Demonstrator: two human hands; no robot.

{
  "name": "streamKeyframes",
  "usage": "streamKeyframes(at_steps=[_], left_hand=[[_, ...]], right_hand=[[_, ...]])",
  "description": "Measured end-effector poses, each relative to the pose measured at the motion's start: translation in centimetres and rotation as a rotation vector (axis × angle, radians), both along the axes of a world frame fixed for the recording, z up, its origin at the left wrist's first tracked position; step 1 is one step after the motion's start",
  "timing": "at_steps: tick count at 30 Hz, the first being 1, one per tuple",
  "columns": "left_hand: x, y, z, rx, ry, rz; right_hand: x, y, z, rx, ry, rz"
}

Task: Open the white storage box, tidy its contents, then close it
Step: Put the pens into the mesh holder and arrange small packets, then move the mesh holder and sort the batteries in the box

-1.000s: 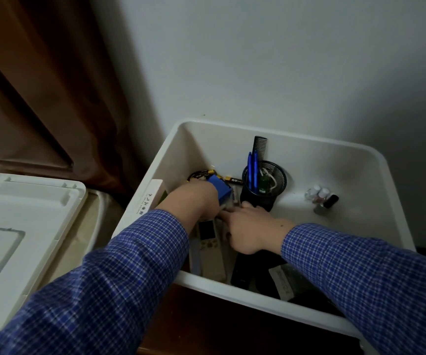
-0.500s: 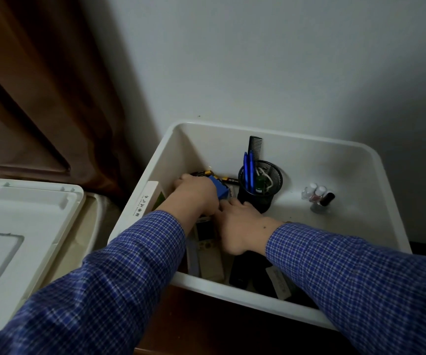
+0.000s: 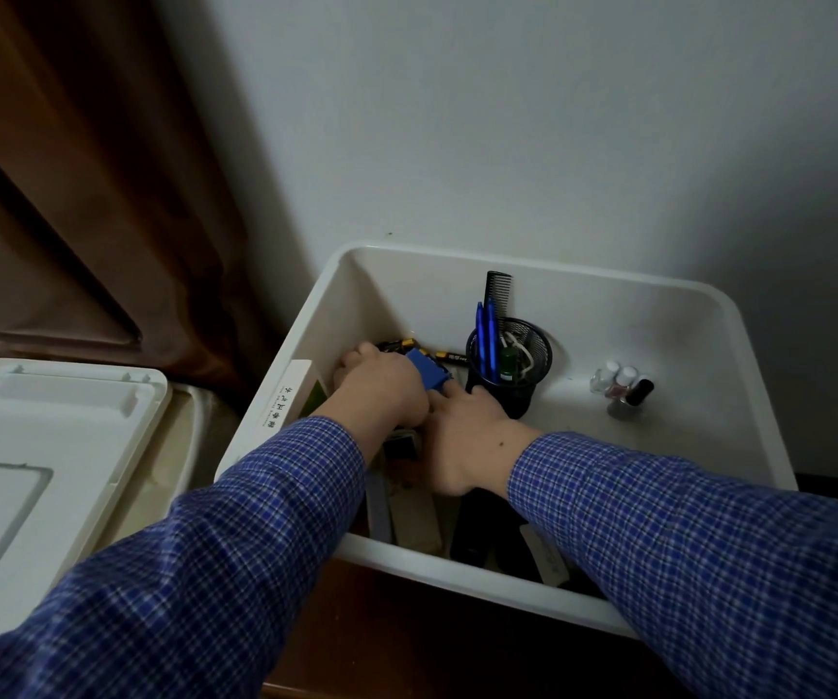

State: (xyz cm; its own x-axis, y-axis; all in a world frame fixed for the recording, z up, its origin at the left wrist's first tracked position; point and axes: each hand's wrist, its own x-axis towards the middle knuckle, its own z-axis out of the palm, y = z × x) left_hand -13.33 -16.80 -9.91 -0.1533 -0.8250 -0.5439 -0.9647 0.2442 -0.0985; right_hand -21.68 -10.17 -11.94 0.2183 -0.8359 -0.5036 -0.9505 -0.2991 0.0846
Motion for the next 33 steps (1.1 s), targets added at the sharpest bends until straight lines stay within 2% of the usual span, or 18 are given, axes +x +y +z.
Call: streamKeyframes(at_steps=[4,14,23,29,31,33], left_hand=[[-0.1,0.1,-0.1,0.012,0.038,-0.012],[-0.2,-0.2,0.1,-0.039,0.043,-0.081],[0.0,-0.6,-0.3,-0.061,0.157,-0.011],[0.3,-0.2,0.4,-0.195,0.232,0.079],[0.3,-0.1,0.7,-0.240,0.267,0.108],[0.3,0.0,0.9,-0.269,0.309,0.156]], right_hand=[[0.7,-0.5,0.3,0.054,0.065,0.028],[1.0,-0.7,-0.1,0.099,-0.054,-0.056],[1.4,-0.9,1.4,0.135,-0.055,-0.083],[2.1,-0.1,2.0,0.120,0.208,0.103],[2.2,0.3,2.7,0.081,0.201,0.122],[2.0,0.8,3.9,0.035,0.095,0.067]])
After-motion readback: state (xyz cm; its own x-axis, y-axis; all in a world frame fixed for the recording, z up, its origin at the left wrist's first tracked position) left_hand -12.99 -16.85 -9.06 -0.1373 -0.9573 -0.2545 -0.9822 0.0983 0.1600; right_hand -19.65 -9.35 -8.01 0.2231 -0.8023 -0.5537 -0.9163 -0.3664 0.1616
